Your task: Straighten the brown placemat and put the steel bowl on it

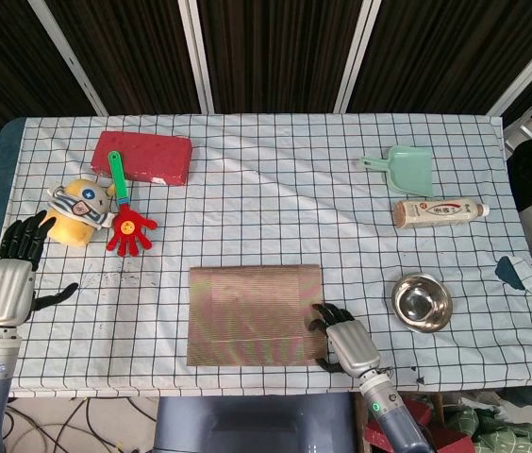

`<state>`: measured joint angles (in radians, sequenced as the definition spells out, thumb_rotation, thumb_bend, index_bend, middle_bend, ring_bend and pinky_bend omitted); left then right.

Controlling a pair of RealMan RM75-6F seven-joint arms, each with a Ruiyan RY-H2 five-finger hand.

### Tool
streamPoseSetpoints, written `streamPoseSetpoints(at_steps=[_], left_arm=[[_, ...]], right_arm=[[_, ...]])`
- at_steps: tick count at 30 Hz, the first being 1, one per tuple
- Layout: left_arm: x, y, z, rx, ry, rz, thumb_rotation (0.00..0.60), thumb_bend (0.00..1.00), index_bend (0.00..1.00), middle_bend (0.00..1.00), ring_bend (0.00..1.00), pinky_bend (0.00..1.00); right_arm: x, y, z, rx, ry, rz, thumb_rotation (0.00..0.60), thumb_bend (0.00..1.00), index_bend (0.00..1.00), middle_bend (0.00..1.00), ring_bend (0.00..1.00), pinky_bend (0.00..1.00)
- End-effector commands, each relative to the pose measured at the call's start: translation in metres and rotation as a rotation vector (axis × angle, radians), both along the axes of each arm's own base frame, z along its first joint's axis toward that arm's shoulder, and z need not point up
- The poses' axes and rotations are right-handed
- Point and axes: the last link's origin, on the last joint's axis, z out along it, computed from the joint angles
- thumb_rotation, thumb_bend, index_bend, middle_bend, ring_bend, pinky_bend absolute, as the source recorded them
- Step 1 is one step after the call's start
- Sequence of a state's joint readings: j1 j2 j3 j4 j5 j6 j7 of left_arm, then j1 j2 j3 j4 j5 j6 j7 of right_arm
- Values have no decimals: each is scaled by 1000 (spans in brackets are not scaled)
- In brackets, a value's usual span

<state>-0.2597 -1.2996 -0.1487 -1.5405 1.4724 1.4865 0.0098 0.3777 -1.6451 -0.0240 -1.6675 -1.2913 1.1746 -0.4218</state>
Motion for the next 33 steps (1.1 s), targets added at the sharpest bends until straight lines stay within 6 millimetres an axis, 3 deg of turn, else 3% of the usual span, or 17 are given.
streamPoseSetpoints(at_steps=[1,9,14,33], left_arm=[[0,0,0,0,1,1,600,26,0,0,0,0],[0,0,0,1,0,0,600,26,0,0,0,0],[0,0,0,0,1,0,600,26,0,0,0,0],[0,0,0,0,2,1,600,26,0,0,0,0]], right_arm=[[-1,0,0,1,1,-2,600,190,336,90,89,177],[-1,0,-1,4,-2,-5,600,190,307,88,89,177],[-1,1,-1,8,0,-5,600,160,1,69,89,177],[-1,0,-1,15,2,-15,600,156,0,69,89,177]])
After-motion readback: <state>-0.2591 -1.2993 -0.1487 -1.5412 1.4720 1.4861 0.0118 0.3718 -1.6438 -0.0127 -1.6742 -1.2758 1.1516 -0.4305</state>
